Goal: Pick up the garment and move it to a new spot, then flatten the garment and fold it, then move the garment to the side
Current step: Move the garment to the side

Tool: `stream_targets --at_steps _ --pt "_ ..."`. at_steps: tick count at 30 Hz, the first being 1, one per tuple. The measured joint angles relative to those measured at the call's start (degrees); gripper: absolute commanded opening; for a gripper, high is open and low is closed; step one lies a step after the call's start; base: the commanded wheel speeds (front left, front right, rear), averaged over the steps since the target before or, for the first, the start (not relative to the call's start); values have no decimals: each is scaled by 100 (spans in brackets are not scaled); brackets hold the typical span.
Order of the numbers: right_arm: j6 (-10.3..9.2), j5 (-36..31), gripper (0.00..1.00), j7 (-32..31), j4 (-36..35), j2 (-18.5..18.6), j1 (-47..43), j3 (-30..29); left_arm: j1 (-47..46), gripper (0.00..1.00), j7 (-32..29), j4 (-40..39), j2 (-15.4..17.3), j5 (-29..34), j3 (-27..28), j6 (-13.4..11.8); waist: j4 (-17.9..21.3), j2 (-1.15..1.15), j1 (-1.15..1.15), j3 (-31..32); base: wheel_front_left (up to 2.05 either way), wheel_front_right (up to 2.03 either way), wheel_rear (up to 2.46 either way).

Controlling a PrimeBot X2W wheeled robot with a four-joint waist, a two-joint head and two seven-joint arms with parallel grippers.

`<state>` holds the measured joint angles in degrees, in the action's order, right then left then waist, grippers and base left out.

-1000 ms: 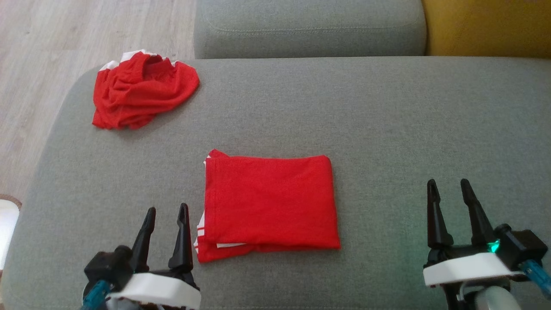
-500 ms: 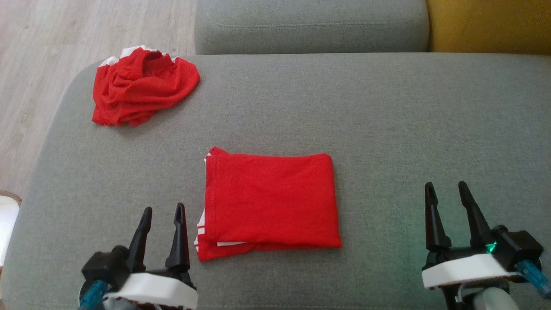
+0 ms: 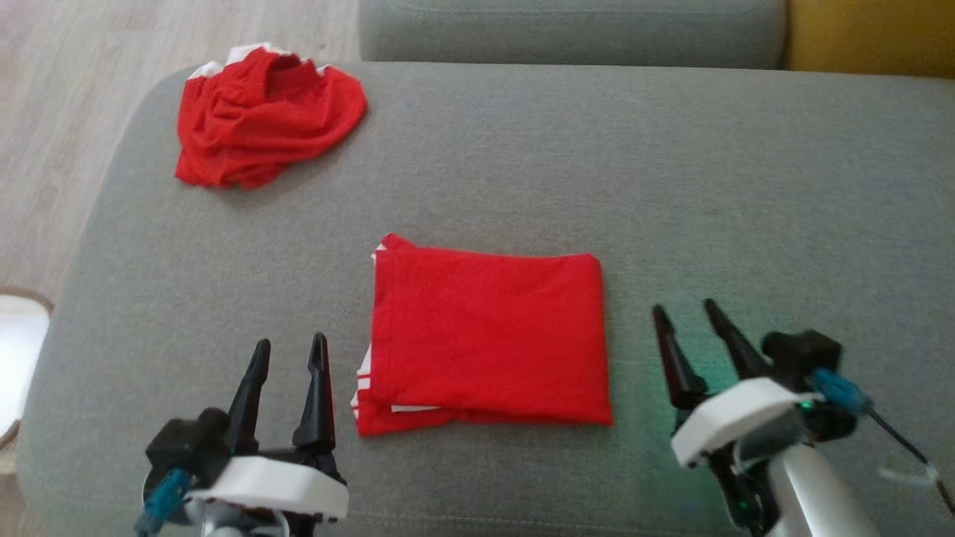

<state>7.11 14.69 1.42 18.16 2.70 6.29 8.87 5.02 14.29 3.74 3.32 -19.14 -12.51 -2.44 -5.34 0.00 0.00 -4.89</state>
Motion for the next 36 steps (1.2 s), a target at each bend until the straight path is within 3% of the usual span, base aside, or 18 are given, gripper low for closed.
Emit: stream_targets --at_steps 7,18,19,20,21,23,25,30,36 --pt "0 516 100 -842 709 4 463 361 -89 100 0 -2 -12 -3 -29 -2 -329 0 0 -158 0 0 0" --pt "0 801 100 -1457 1439 10 988 372 -160 100 0 -37 -14 -126 -85 -67 -630 0 0 -317 0 0 0" --pt "0 860 91 -1563 1477 18 1051 413 -185 100 0 -43 -15 -127 -96 -69 -637 0 0 -323 0 0 0" --pt "0 914 62 -1673 1522 26 1127 461 -199 100 0 -53 -16 -127 -107 -81 -638 0 0 -326 0 0 0" --pt "0 951 45 -1761 1558 30 1200 509 -204 100 0 -63 -18 -131 -116 -109 -635 0 0 -328 0 0 0" --pt "0 957 29 -1886 1616 31 1307 594 -203 100 0 -70 -18 -170 -121 -114 -621 0 0 -330 0 0 0" --pt "0 961 0 -1956 1631 31 1333 650 -203 100 0 -71 -18 -172 -122 -118 -598 0 0 -325 0 0 0" --pt "0 922 0 -1809 1641 7 1338 586 -202 100 1 -103 -19 -168 -121 -114 -470 0 0 -319 0 0 0" --pt "0 581 0 -1527 1731 9 1528 63 -205 100 1 -199 -19 -90 -145 -59 -145 0 0 -362 0 0 0"
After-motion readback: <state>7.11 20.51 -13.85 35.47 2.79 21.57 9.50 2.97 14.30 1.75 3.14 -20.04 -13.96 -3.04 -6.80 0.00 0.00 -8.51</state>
